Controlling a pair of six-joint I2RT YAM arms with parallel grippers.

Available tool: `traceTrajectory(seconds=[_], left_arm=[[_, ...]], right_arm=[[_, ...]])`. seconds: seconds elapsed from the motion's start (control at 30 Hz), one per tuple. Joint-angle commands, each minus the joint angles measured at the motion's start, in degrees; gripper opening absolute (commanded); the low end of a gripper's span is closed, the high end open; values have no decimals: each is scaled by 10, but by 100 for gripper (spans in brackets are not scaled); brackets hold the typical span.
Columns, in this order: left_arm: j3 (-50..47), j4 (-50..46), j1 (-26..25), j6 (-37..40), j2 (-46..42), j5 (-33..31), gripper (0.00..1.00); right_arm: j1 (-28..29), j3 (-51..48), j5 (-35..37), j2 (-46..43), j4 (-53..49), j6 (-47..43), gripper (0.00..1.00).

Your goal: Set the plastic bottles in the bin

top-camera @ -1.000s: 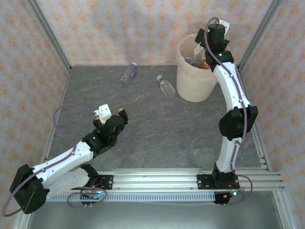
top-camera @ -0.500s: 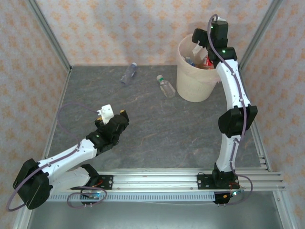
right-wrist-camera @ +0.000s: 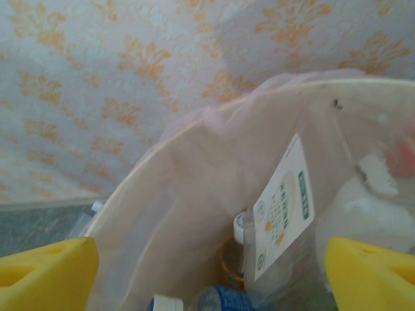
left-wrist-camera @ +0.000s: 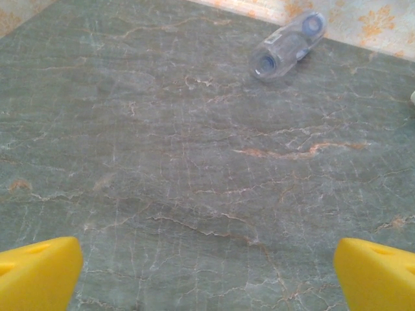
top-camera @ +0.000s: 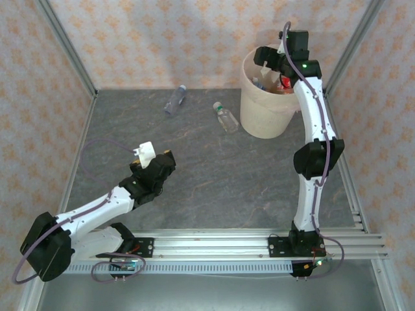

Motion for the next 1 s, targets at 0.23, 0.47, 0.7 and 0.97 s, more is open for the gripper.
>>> traceTrajectory(seconds=[0.23, 0.47, 0.7, 0.97], left_arm=[[97, -49, 67, 25, 67, 94, 100], [185, -68, 117, 66, 157, 149, 100], [330, -124, 175, 144, 283, 232, 100], [482, -159, 223, 185, 410, 294, 100]], right_arm=[[0, -205, 11, -216, 37, -27, 99], [0, -471, 43, -378, 202, 33, 99], [1, -690, -22, -514, 405, 127, 99], [37, -831, -49, -611, 548, 172, 99]])
